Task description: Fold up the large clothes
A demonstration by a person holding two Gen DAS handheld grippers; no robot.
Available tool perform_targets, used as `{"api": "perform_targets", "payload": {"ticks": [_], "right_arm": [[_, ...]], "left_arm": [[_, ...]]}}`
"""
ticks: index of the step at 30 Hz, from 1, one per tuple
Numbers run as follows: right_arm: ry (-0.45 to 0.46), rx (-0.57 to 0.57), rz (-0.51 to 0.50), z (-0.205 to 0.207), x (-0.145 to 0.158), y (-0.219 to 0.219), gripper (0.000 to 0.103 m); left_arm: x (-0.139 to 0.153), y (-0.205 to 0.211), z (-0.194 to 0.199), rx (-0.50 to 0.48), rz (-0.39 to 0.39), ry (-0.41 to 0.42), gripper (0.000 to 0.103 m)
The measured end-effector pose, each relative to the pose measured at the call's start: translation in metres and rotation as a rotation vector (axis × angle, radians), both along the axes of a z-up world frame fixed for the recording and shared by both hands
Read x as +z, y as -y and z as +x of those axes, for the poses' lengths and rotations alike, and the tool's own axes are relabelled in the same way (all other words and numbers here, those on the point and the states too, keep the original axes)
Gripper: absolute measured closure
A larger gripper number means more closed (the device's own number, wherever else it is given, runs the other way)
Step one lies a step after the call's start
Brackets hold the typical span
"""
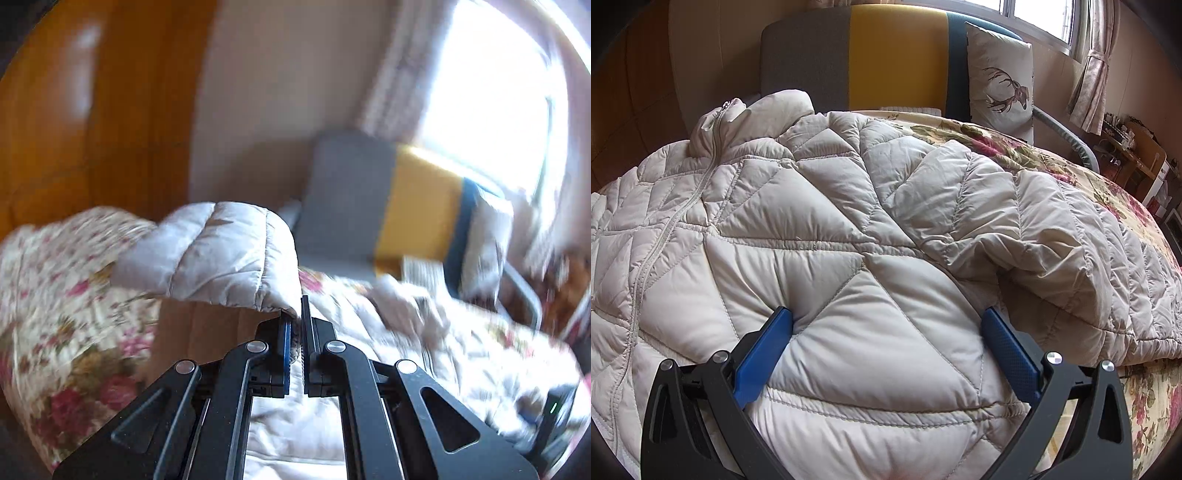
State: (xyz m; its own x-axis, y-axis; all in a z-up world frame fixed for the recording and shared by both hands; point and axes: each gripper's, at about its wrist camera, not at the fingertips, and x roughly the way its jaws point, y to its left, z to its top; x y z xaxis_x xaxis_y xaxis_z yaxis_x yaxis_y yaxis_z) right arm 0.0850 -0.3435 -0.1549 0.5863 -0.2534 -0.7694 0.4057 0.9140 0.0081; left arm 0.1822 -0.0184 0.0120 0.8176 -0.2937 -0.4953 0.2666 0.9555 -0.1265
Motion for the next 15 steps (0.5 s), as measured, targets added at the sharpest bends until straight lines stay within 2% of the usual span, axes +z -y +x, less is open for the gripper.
{"api": "perform_targets", "payload": {"ticks": [6,9,14,15], "right_arm": [[0.005,0.0,0.01,0.001,0.0,0.0,0.002],[0.005,0.0,0.01,0.001,0.0,0.001,0.002],[0.005,0.0,0.009,0.001,0.0,0.001,0.002],[0.004,0.0,0.007,0.001,0.0,0.0,0.002]], "left_arm": [[-0.038,0.087,-0.005,-0.187,0.215,-0.047,0.1],[-0.062,0.113,-0.011,-0.27,0.267,-0.075,0.1],[-0.088,0.134,-0.022,-0.362,0.295,-0.087,0.1],[-0.095,0.142,-0.025,-0.408,0.315,-0.095,0.1]]}}
